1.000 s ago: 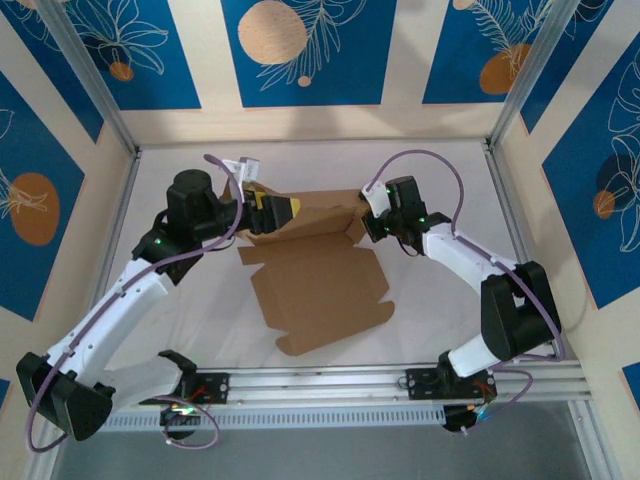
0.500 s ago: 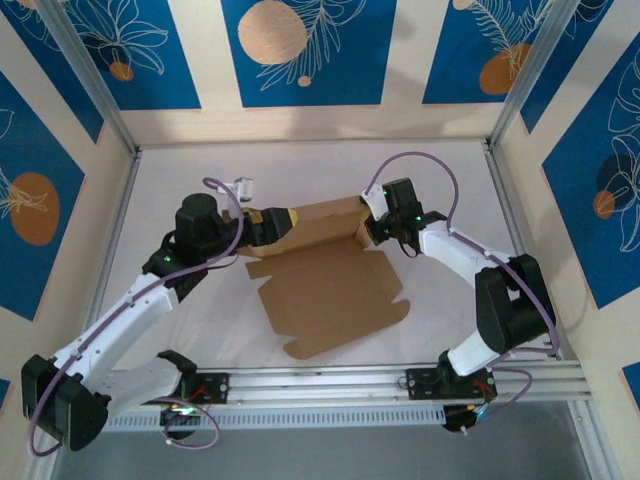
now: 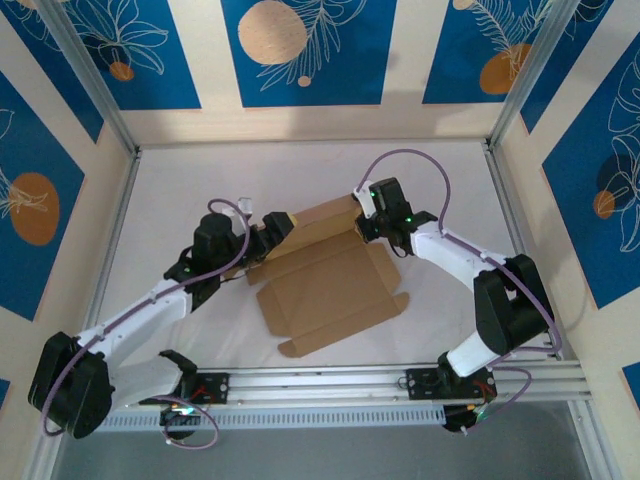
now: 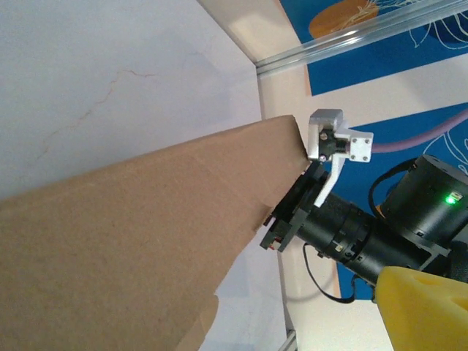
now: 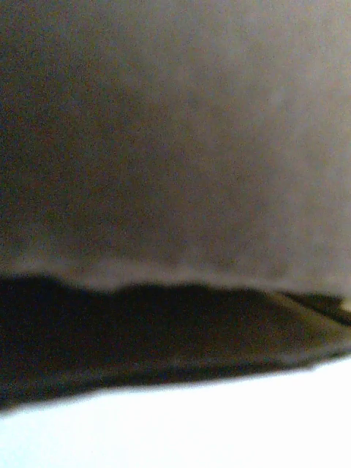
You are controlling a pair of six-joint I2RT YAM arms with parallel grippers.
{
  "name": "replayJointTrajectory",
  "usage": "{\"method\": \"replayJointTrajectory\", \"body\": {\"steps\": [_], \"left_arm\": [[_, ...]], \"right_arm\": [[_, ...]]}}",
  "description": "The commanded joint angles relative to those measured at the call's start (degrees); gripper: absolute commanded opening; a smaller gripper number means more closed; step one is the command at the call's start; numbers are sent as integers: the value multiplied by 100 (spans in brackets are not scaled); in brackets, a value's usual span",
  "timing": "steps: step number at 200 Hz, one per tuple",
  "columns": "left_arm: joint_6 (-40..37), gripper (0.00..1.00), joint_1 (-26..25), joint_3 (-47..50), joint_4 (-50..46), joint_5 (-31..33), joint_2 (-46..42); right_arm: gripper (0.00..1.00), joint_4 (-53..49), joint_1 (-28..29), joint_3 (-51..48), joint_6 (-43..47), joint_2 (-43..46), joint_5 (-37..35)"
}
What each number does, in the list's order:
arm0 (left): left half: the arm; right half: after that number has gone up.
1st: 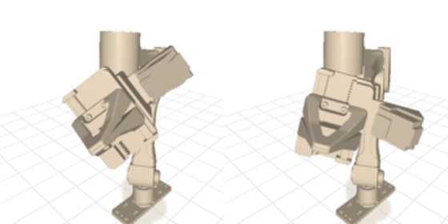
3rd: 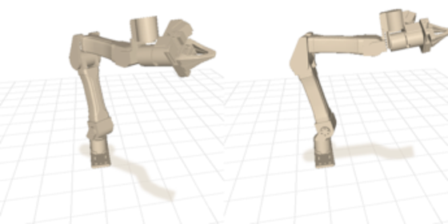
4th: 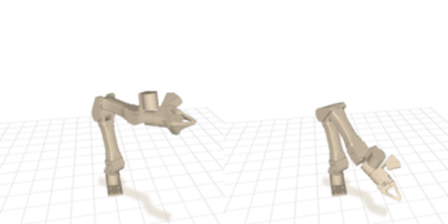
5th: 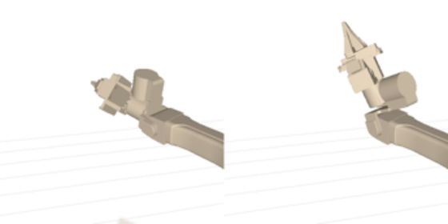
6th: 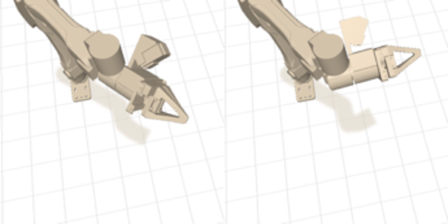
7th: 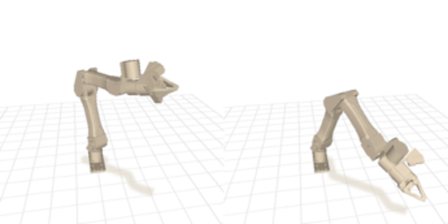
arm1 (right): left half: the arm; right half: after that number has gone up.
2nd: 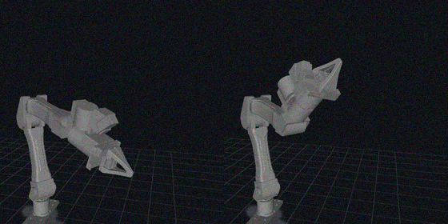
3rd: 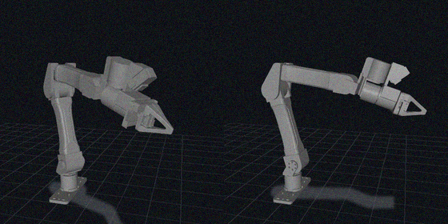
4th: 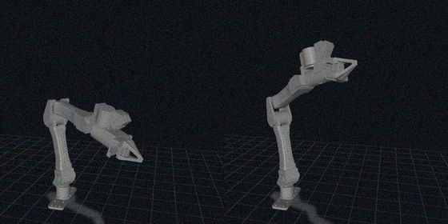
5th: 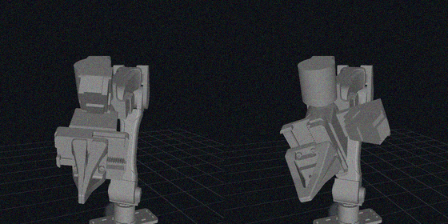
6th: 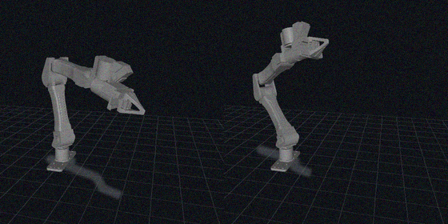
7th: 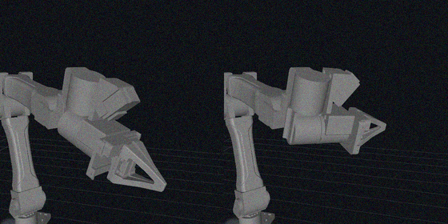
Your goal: Fold the paper box
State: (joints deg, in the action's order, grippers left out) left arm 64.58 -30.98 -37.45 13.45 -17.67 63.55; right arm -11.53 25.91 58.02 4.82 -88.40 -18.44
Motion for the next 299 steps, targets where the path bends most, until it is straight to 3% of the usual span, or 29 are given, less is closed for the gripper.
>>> {"method": "replayJointTrajectory", "body": {"steps": [1,55,80,104,127,145,172,191,216,274,299], "left_arm": [[22,96,-186,-300,-653,26,-287],[419,94,-405,-371,-1343,-548,-741],[-1152,92,-422,-1639,-2643,-677,-740],[-2934,92,-296,-3090,-3997,529,-413],[-3988,94,121,-3255,-3549,1182,-93],[-4507,93,477,-3193,-3055,673,538],[-4413,87,484,-3255,-2634,-653,1757],[-4151,87,285,-3008,-2047,-1254,2083],[-4400,90,1,-2926,-2057,-1130,2280],[-4448,82,-78,-2876,-2060,-1083,2773],[-4603,69,-75,-2991,-2260,-882,3090]], "right_arm": [[4,195,-24,-12,-2,17,-292],[4,213,-204,43,190,-81,-247],[5,230,-272,69,448,-107,90],[6,251,-359,14,788,-67,708],[6,358,-411,-185,1196,75,1262],[6,439,-448,-329,1394,172,1562],[7,520,-478,-384,1355,127,1695],[7,533,-476,-320,1236,-4,1577],[7,661,-479,-302,1120,-111,1658],[7,804,-477,-162,802,-374,1641],[7,878,-359,-115,731,-506,1587]]}}
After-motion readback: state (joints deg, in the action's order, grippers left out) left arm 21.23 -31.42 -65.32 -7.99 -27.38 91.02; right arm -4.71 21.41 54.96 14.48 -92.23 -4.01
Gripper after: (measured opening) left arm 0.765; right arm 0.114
